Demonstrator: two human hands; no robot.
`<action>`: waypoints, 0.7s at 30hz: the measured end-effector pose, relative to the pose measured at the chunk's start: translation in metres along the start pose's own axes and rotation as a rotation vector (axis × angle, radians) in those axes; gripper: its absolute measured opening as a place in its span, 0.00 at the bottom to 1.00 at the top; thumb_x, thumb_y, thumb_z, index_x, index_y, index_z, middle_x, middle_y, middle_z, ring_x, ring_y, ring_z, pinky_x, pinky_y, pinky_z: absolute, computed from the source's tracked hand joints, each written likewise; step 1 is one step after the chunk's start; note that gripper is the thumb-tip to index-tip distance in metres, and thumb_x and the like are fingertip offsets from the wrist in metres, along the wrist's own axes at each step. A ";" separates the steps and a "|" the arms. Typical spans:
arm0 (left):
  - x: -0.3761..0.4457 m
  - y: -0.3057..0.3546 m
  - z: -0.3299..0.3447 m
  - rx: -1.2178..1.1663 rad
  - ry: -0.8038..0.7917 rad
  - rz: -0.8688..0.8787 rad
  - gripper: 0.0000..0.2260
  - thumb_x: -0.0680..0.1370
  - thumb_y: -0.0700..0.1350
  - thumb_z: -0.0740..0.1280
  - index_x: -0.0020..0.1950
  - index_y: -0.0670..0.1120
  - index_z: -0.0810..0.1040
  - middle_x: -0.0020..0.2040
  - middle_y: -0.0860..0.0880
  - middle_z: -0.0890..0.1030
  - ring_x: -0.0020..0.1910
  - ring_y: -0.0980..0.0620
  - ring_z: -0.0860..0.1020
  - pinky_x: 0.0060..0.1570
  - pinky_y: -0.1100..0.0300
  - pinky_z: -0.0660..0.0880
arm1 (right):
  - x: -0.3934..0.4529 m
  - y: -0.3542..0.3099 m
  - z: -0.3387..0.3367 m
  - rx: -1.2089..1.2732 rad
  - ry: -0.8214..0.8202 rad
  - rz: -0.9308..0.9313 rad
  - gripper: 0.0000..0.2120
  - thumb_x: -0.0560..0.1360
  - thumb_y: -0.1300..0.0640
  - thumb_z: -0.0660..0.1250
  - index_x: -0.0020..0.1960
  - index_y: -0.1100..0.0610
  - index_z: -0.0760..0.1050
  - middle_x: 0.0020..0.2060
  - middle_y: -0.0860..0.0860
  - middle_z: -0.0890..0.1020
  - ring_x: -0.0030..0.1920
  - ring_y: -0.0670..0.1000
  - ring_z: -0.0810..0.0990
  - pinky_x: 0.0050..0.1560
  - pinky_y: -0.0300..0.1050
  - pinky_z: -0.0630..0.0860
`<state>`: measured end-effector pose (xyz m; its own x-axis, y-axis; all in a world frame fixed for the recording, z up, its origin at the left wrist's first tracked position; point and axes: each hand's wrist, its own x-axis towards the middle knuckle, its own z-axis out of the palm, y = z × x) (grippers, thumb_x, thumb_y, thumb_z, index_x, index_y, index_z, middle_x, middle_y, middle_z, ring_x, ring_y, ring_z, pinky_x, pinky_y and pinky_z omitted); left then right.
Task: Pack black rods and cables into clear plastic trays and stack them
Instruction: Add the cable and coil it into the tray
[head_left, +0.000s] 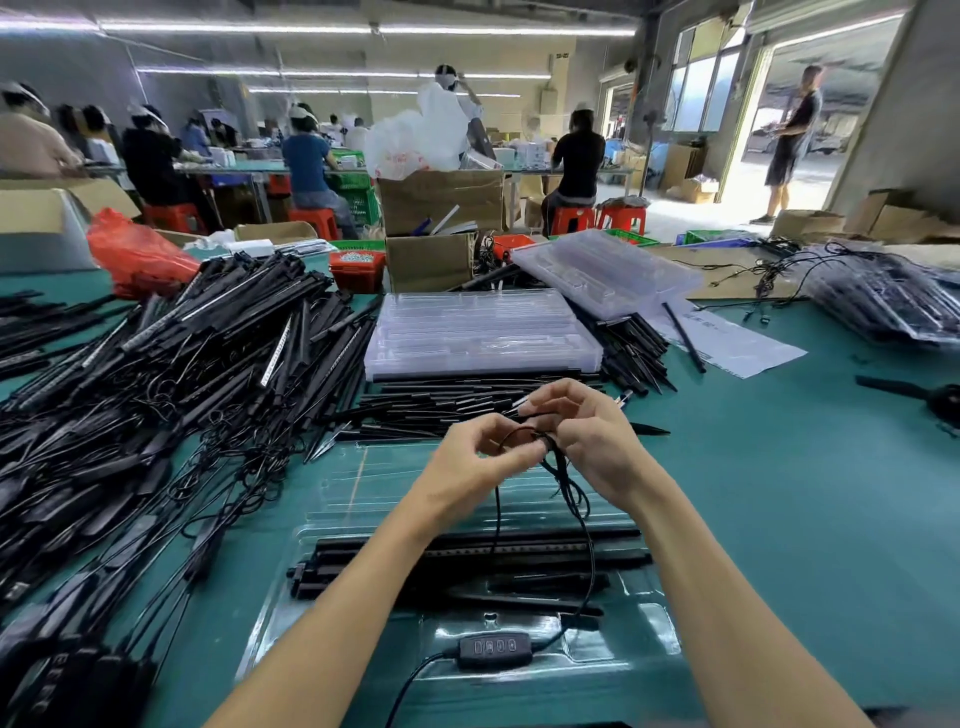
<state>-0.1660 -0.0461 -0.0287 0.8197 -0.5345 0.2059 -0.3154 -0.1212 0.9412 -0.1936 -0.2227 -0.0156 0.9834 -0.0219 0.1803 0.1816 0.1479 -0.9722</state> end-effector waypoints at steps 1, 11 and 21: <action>0.001 -0.001 0.005 0.002 0.025 -0.003 0.10 0.73 0.48 0.77 0.50 0.45 0.83 0.41 0.52 0.84 0.40 0.57 0.78 0.46 0.59 0.76 | -0.001 0.002 0.001 -0.004 0.022 -0.011 0.26 0.64 0.84 0.47 0.47 0.63 0.74 0.44 0.58 0.82 0.44 0.53 0.81 0.40 0.43 0.78; 0.001 -0.008 0.019 -0.048 0.189 -0.089 0.09 0.76 0.33 0.71 0.42 0.44 0.74 0.42 0.43 0.79 0.40 0.49 0.77 0.32 0.58 0.78 | -0.022 0.010 -0.029 -0.493 -0.020 0.106 0.15 0.70 0.77 0.61 0.47 0.61 0.78 0.43 0.54 0.83 0.44 0.49 0.80 0.43 0.36 0.76; 0.004 -0.012 0.013 -0.193 0.132 -0.130 0.14 0.73 0.29 0.71 0.44 0.45 0.70 0.35 0.51 0.76 0.31 0.58 0.72 0.31 0.65 0.68 | -0.022 0.009 -0.016 -0.629 -0.148 0.126 0.10 0.71 0.73 0.67 0.48 0.62 0.78 0.35 0.49 0.79 0.34 0.46 0.74 0.39 0.39 0.72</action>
<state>-0.1656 -0.0576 -0.0424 0.9067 -0.4096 0.1008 -0.1166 -0.0136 0.9931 -0.2140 -0.2369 -0.0311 0.9943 0.1008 0.0339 0.0773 -0.4667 -0.8810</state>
